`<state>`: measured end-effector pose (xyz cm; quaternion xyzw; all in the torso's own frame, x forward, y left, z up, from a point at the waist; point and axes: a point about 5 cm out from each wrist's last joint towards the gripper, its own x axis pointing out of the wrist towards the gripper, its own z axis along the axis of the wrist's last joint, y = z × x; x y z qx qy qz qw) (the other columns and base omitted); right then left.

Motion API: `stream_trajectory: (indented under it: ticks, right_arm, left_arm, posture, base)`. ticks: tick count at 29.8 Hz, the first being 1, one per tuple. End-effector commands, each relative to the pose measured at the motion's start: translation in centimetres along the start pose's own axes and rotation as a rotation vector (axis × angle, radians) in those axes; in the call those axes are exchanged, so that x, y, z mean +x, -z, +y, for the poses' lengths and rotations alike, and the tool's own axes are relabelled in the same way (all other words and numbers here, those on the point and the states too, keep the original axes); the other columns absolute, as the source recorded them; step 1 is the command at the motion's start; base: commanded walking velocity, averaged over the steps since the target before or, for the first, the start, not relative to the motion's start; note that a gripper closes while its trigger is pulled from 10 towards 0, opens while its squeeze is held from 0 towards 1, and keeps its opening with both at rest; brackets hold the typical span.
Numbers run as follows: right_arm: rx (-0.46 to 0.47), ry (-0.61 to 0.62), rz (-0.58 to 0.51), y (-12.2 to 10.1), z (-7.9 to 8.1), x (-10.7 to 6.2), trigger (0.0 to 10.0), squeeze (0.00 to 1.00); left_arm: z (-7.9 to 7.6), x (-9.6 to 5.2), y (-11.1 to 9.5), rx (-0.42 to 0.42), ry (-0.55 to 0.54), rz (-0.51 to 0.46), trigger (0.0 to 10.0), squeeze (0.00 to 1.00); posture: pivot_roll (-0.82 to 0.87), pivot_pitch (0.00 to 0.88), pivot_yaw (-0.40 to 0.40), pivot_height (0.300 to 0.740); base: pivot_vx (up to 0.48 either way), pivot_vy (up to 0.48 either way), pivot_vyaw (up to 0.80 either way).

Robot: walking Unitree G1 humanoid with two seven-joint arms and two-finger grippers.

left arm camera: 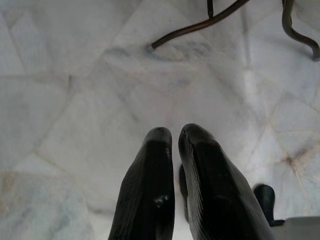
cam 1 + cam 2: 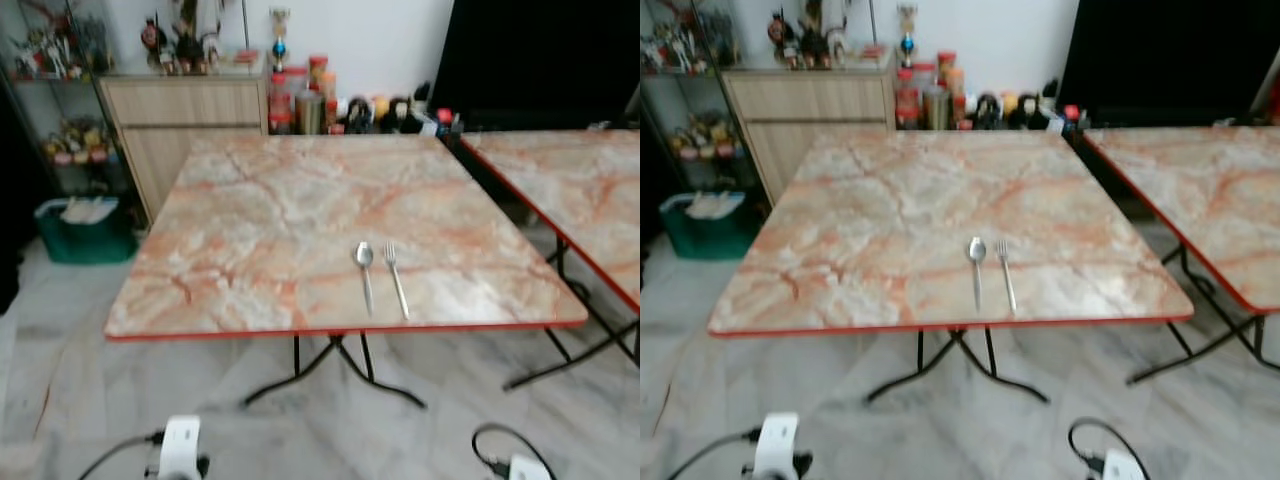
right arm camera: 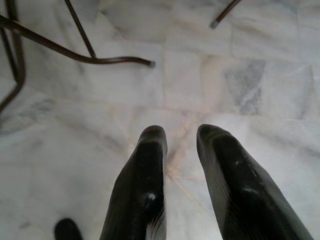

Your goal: Setting the table

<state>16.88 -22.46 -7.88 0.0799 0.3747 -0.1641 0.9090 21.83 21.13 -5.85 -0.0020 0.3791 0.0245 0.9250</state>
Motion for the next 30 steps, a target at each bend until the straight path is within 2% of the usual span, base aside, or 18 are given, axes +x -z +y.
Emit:
stream_trajectory:
  ticks: [1,10,22,26,30]
  right_arm:
    - [-0.002,0.007,-0.049,-1.2,-0.3,0.2,10.0,0.0]
    - [-0.004,-0.009,-0.07,-1.9,0.3,0.5,10.0,0.0]
    - [-0.034,-0.021,-0.059,-1.5,0.4,0.4,10.0,0.0]
    - [-0.032,-0.025,-0.06,-1.4,0.7,0.4,10.0,0.0]
    - [-0.006,-0.016,-0.054,-1.3,0.5,0.3,10.0,0.0]
  left_arm:
    - [-1.0,0.3,-1.2,0.021,0.042,-0.044,10.0,0.0]
    - [-2.8,0.6,-2.8,0.045,0.106,-0.121,10.0,0.0]
    - [-2.3,0.6,-2.8,0.072,0.081,-0.121,10.0,0.0]
    - [-2.3,0.6,-2.8,0.082,0.083,-0.109,10.0,0.0]
    - [-2.5,0.7,-2.8,0.084,0.088,-0.11,10.0,0.0]
  posture:
    - [0.04,0.0,-0.044,0.74]
    - [0.04,0.0,-0.043,0.74]
    - [0.05,0.0,-0.04,0.74]
    - [0.05,0.0,-0.038,0.74]
    - [0.05,0.0,-0.037,0.74]
  base:
    - [0.0,0.0,0.0]
    - [0.0,0.0,0.0]
    - [0.0,0.0,0.0]
    - [0.279,0.0,0.8]
    - [0.0,0.0,0.0]
